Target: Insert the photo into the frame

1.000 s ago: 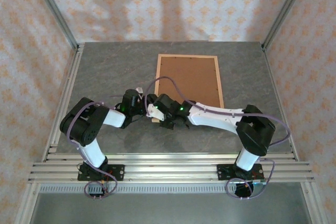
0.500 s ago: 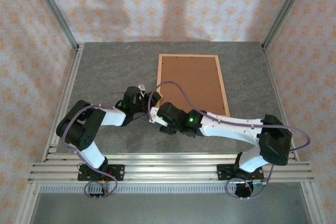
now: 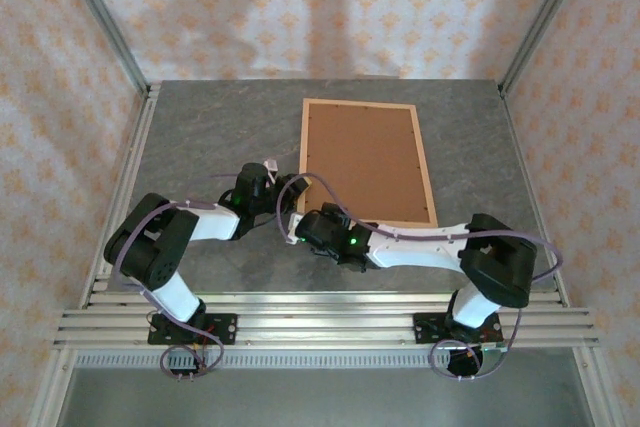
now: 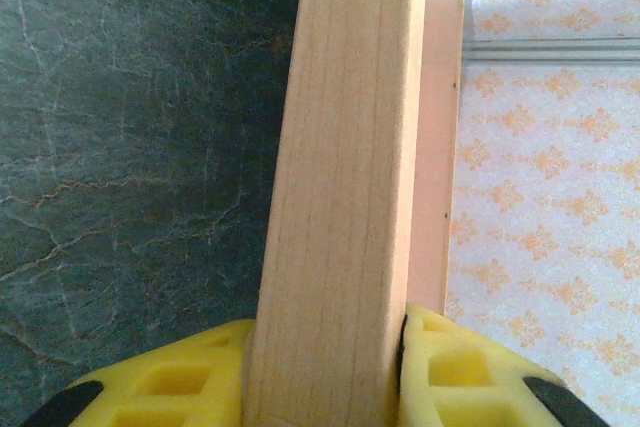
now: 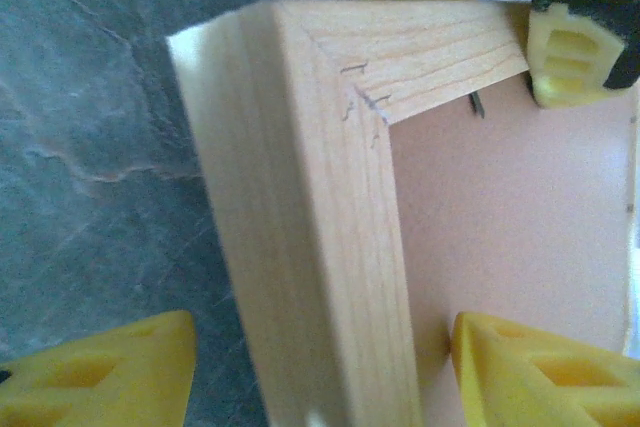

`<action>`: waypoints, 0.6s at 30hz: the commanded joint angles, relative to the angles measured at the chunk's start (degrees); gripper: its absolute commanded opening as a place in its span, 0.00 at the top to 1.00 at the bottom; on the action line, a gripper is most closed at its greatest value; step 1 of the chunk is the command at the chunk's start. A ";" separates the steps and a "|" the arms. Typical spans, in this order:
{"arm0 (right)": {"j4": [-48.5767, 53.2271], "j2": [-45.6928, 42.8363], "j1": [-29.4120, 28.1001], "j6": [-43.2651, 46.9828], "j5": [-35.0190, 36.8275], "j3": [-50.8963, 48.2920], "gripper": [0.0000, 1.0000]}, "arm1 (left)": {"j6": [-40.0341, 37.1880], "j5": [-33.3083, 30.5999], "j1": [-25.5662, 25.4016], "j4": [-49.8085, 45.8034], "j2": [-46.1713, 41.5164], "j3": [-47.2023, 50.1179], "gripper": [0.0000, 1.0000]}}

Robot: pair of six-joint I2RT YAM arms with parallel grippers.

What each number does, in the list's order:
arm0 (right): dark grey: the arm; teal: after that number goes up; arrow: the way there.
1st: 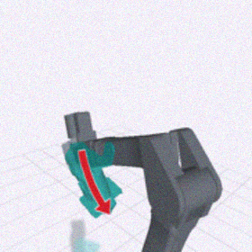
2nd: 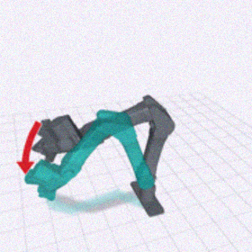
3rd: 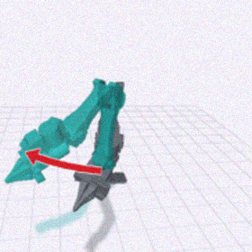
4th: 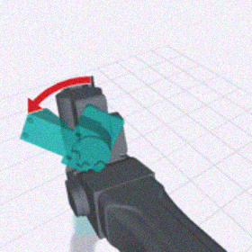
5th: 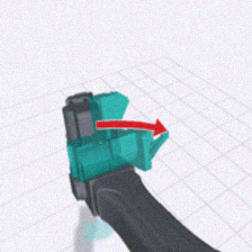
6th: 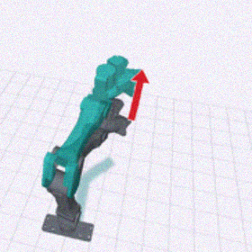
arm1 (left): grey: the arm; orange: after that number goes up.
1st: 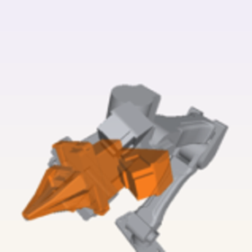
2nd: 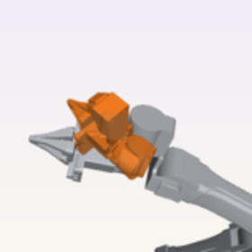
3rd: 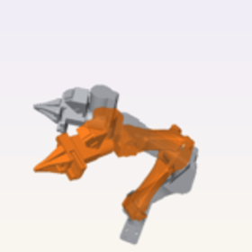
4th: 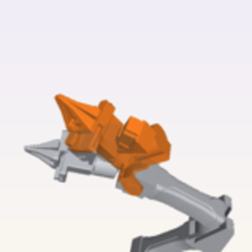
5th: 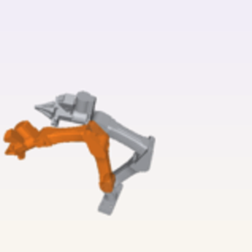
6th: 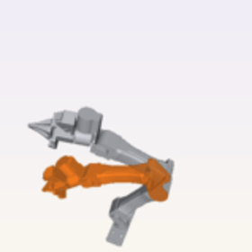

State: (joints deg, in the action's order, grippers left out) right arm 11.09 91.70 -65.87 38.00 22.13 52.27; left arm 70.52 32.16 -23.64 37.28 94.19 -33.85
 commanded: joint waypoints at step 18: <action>-12.29 0.83 -0.20 6.39 8.27 -3.92 0.87 | 2.61 0.18 -0.11 -1.22 -1.98 -1.18 0.58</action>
State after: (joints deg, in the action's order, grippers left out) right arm 0.51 92.97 -66.83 47.83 31.73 48.90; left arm 72.25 32.05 -23.62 36.84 94.08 -34.09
